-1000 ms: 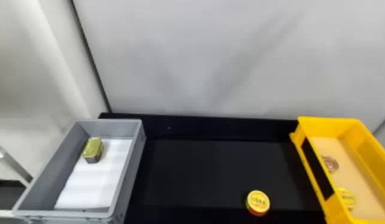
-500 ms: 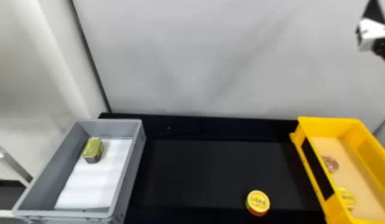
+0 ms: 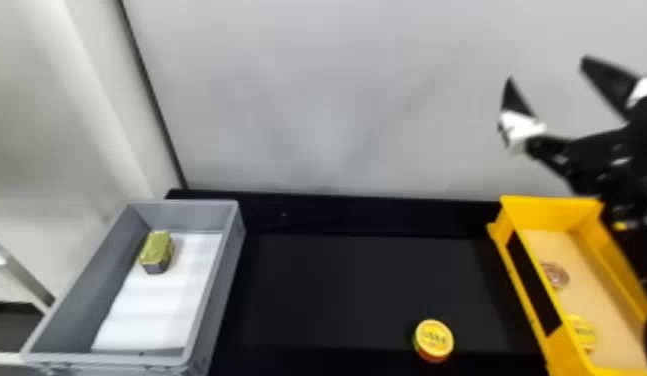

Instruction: Pick up the round yellow can and place it in the yellow rectangular box

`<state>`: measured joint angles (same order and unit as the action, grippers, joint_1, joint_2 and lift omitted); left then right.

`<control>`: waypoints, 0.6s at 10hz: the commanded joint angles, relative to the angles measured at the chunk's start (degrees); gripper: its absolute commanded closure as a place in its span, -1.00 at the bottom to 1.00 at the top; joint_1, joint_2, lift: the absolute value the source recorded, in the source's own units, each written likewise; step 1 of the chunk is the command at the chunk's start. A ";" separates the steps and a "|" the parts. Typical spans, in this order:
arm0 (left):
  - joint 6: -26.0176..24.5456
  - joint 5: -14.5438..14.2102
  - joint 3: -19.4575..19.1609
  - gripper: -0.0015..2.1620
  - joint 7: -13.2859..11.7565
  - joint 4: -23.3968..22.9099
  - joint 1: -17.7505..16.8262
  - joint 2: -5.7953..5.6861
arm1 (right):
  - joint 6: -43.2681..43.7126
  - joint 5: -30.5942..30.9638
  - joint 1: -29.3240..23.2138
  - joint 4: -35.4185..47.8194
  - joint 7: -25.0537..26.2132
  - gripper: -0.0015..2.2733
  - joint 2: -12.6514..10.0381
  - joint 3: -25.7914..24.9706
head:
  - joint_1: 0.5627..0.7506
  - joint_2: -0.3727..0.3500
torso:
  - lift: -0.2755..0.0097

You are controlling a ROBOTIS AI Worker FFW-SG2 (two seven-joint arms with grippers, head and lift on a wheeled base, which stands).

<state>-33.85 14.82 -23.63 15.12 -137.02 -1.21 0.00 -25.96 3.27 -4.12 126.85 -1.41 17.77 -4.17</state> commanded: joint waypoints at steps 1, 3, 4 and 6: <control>-0.53 -0.23 -0.20 -0.97 0.01 0.00 0.07 0.15 | -1.57 -0.72 -3.09 -2.40 -2.19 -0.85 -0.10 4.26 | 0.39 0.07 | 0.51; -0.71 -0.23 -0.38 -0.97 0.01 0.00 -0.02 0.15 | -2.97 -1.07 -4.15 -4.95 -5.45 -0.85 -0.19 8.31 | 0.39 0.07 | 0.51; -0.88 -0.23 -0.29 -0.97 0.01 0.09 -0.02 0.15 | -3.32 -0.89 -4.58 -5.21 -6.32 -0.85 -0.28 9.71 | 0.39 0.07 | 0.51; -1.23 -0.23 -0.29 -0.97 0.01 0.09 -0.02 0.15 | -3.85 2.80 -5.11 -4.60 -10.63 -0.85 -0.28 11.74 | 0.39 0.07 | 0.51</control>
<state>-34.87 14.58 -23.91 15.12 -136.97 -1.21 0.00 -29.50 3.40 -8.83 121.80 -10.21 17.50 6.21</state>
